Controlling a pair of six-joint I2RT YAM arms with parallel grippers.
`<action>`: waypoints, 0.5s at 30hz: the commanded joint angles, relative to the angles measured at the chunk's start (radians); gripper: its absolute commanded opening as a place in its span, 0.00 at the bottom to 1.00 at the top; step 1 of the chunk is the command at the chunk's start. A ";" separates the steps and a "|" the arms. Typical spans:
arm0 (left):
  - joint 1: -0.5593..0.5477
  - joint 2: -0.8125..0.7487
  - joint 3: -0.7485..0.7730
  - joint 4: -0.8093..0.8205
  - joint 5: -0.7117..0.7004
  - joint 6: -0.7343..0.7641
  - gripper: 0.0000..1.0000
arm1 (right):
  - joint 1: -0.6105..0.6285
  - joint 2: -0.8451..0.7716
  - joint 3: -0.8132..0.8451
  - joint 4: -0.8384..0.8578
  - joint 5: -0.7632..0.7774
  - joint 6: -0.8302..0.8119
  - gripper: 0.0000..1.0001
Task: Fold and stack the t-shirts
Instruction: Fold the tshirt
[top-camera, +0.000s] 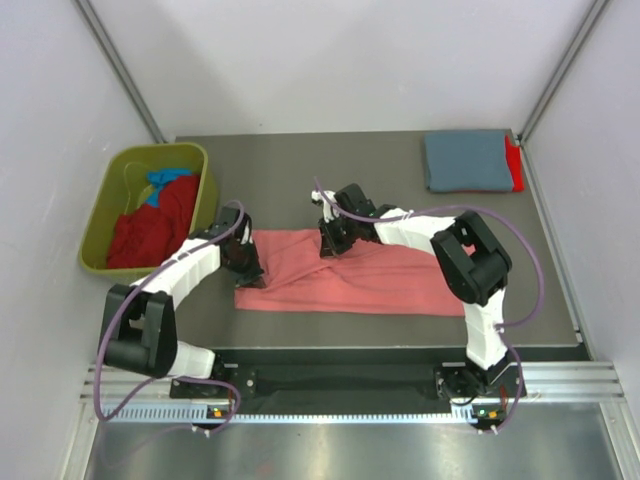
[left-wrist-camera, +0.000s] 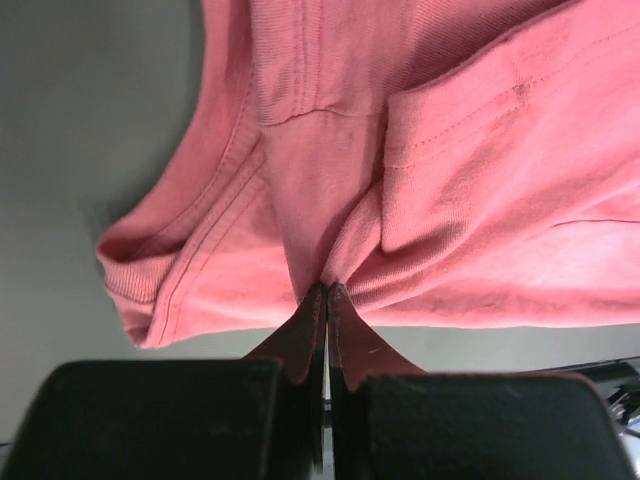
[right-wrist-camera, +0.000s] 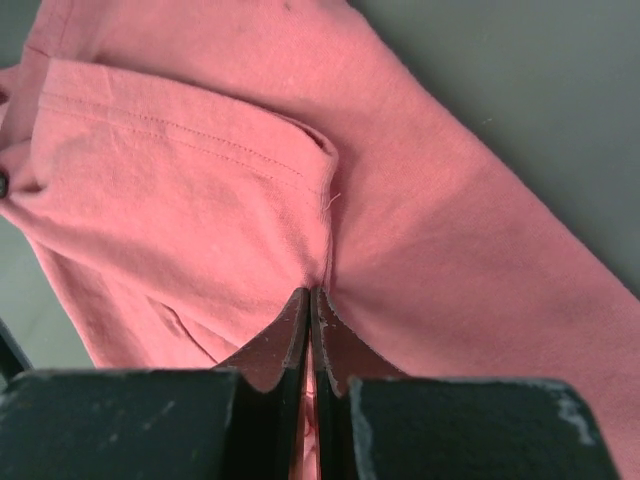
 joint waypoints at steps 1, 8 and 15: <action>-0.005 -0.053 -0.038 -0.011 -0.030 -0.054 0.00 | -0.007 -0.067 -0.003 0.033 -0.007 0.008 0.00; -0.011 -0.046 -0.084 0.023 -0.007 -0.087 0.00 | -0.005 -0.081 -0.045 0.047 -0.020 0.019 0.00; -0.030 -0.018 -0.096 0.034 -0.018 -0.109 0.01 | -0.003 -0.077 -0.056 0.054 -0.025 0.022 0.00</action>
